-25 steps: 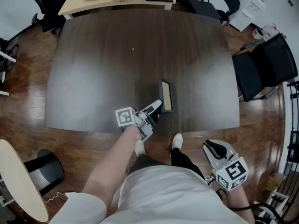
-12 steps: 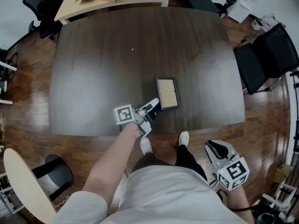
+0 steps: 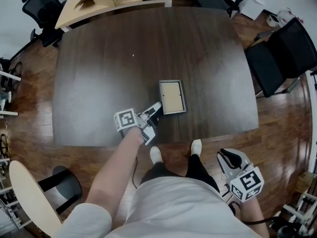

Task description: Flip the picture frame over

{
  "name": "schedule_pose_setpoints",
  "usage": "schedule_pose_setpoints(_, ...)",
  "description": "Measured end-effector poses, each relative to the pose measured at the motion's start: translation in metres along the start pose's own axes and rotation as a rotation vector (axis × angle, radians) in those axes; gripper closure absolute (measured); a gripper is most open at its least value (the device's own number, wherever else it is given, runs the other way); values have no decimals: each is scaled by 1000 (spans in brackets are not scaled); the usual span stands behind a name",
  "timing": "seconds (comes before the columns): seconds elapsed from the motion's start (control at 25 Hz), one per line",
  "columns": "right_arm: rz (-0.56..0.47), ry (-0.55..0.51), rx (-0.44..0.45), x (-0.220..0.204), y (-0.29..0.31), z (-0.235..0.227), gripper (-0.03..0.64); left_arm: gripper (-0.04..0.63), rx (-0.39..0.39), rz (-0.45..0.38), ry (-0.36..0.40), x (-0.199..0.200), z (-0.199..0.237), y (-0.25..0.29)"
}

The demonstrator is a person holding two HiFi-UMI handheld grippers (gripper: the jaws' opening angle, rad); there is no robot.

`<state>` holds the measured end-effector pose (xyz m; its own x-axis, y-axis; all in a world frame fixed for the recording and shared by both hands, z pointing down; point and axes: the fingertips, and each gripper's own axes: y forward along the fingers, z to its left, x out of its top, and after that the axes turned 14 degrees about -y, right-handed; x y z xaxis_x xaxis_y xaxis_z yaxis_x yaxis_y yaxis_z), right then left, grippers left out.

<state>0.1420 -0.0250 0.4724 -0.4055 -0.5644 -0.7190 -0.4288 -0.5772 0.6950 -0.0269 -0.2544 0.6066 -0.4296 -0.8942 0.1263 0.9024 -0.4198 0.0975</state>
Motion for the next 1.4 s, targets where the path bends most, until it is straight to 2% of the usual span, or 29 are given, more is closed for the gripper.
schedule_pose_setpoints(0.2,-34,10,32,-9,-8,-11,566,574,143,-50,18,7,15,-5)
schedule_pose_setpoints(0.36,-45,-15,87,-22,-12,-18,566,571,227,-102,77,13,16,-10)
schedule_pose_setpoints(0.44,-52,-32,129,-29,-13,-24,566,571,256,-140,119,11,11,-15)
schedule_pose_setpoints(0.56,-73,-59,189,-37,-14,-33,566,571,285,-164,235,-5,-12,-19)
schedule_pose_setpoints(0.64,-87,-69,220,-44,-12,-33,566,571,281,-170,313,-28,-31,-24)
schedule_pose_setpoints(0.84,-116,-107,271,-50,-8,-17,566,574,226,-196,447,-97,-75,-60)
schedule_pose_setpoints(1.08,-211,-154,165,-35,-27,4,568,574,138,-65,597,-201,-108,-101)
schedule_pose_setpoints(1.2,-231,-142,117,-42,-40,43,568,574,115,-5,730,-250,-117,-143)
schedule_pose_setpoints(1.32,-230,-126,88,-52,-59,105,568,574,151,56,906,-299,-120,-194)
schedule_pose_setpoints(1.4,-228,-120,80,-58,-74,149,566,574,165,86,987,-328,-120,-228)
